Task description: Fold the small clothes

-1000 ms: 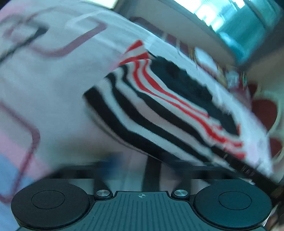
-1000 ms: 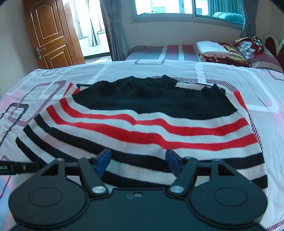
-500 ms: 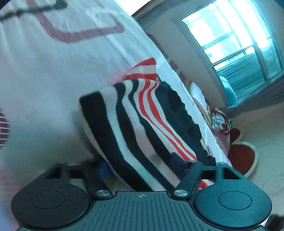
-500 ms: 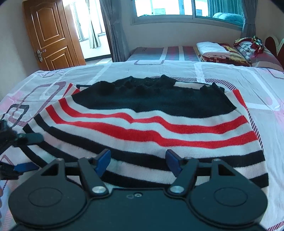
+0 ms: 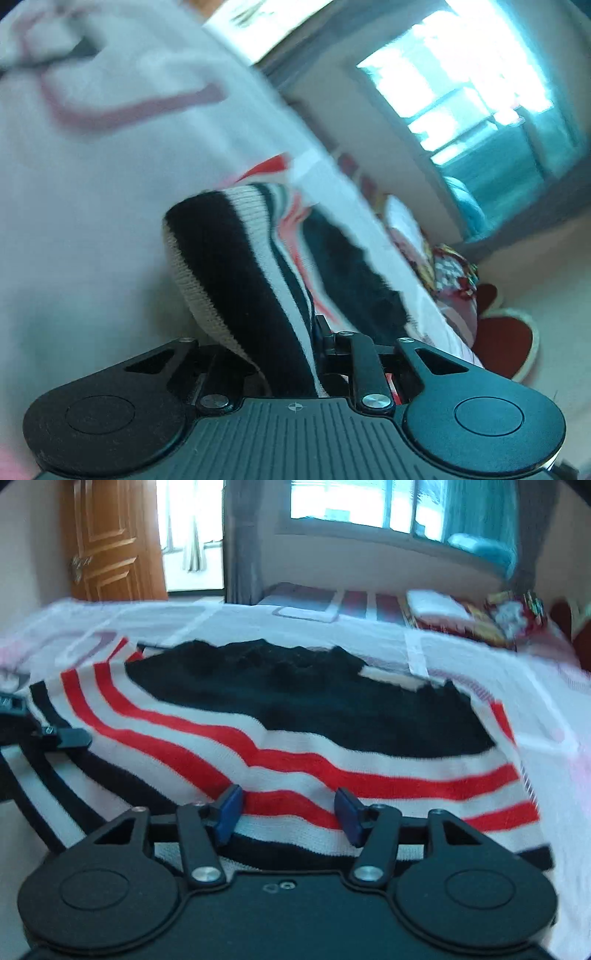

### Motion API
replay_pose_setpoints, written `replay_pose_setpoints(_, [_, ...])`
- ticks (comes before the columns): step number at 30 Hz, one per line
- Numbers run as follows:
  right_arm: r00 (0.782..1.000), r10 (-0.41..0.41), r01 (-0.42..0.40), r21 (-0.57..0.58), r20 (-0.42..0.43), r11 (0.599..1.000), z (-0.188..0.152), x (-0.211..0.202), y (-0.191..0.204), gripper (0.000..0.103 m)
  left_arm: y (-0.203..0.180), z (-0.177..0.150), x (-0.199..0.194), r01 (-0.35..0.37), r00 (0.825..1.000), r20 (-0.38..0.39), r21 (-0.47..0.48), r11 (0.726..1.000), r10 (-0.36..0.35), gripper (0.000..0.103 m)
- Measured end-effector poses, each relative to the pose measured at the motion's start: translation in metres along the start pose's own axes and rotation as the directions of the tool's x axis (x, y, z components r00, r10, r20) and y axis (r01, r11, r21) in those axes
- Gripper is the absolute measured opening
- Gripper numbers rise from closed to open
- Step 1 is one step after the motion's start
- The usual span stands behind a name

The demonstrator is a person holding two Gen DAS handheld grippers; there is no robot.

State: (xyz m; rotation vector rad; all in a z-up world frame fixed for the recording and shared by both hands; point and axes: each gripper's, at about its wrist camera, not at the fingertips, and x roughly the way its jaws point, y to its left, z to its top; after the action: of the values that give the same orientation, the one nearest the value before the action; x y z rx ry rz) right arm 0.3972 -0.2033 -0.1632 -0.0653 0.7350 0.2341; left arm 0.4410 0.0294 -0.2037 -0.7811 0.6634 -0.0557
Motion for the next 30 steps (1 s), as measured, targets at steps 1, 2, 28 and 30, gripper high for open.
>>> replay_pose_setpoints(1, [1.0, -0.002, 0.002, -0.012, 0.001, 1.0, 0.0, 0.001, 0.0, 0.056, -0.012, 0.002, -0.002, 0.02, 1.0, 0.016, 0.047, 0.999, -0.021, 0.019])
replay_pose_setpoints(2, [1.0, -0.008, 0.008, -0.028, 0.003, 1.0, 0.0, 0.002, 0.002, 0.056, -0.025, 0.003, -0.003, 0.039, 0.999, 0.03, 0.105, 0.994, -0.042, 0.019])
replay_pose_setpoints(28, [0.998, 0.025, -0.047, 0.428, 0.057, 0.903, -0.061, -0.105, -0.155, 0.065, -0.217, -0.102, 0.022, 0.379, 0.91, -0.398, 0.69, 0.617, -0.115, 0.072])
replay_pose_setpoints(30, [0.994, 0.083, -0.104, 0.446, 0.067, 0.889, -0.061, -0.111, -0.156, 0.068, -0.2, -0.094, 0.003, 0.375, 0.916, -0.371, 0.666, 0.644, -0.15, 0.076])
